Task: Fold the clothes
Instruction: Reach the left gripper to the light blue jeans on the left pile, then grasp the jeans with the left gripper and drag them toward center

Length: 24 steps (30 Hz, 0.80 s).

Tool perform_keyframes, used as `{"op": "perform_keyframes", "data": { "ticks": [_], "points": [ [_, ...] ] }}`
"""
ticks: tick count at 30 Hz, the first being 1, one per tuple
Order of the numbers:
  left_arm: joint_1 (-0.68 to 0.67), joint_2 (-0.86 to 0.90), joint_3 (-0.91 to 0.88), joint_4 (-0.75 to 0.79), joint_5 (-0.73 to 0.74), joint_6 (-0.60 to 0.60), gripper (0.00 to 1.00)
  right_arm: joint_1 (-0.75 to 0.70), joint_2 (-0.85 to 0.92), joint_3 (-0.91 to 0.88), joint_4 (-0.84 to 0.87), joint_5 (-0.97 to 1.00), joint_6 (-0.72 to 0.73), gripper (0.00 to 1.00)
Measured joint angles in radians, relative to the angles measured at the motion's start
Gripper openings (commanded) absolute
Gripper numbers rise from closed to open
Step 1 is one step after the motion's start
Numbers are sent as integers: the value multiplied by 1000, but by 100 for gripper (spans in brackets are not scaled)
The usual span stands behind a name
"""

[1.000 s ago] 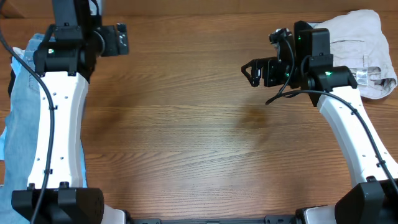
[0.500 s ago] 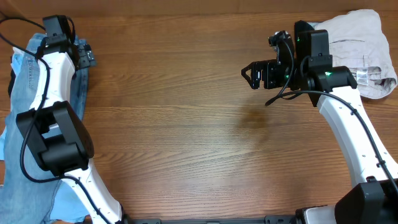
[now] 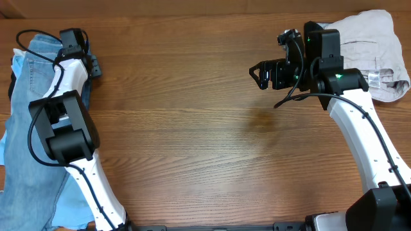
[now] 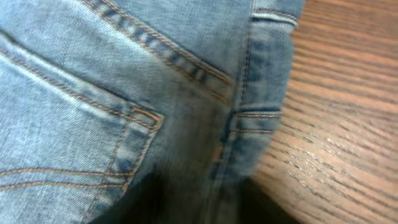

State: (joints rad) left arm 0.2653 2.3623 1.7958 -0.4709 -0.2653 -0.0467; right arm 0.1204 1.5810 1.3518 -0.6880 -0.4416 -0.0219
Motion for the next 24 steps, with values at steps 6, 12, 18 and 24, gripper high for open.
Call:
{"op": "perform_keyframes", "data": {
  "ticks": [6, 12, 18, 24],
  "points": [
    [-2, 16, 66, -111, -23, -2, 4, 0, 0, 0, 15, 0, -1, 98],
    [-3, 45, 358, -451, -39, -31, 4, 0, 0, 0, 41, 0, 0, 98],
    [-25, 50, 714, -676, -62, -75, 4, 0, 0, 0, 45, 0, -1, 98],
    [-193, 56, 980, -806, -60, -73, 4, 0, 0, -1, 45, 0, 0, 98]
  ]
}}
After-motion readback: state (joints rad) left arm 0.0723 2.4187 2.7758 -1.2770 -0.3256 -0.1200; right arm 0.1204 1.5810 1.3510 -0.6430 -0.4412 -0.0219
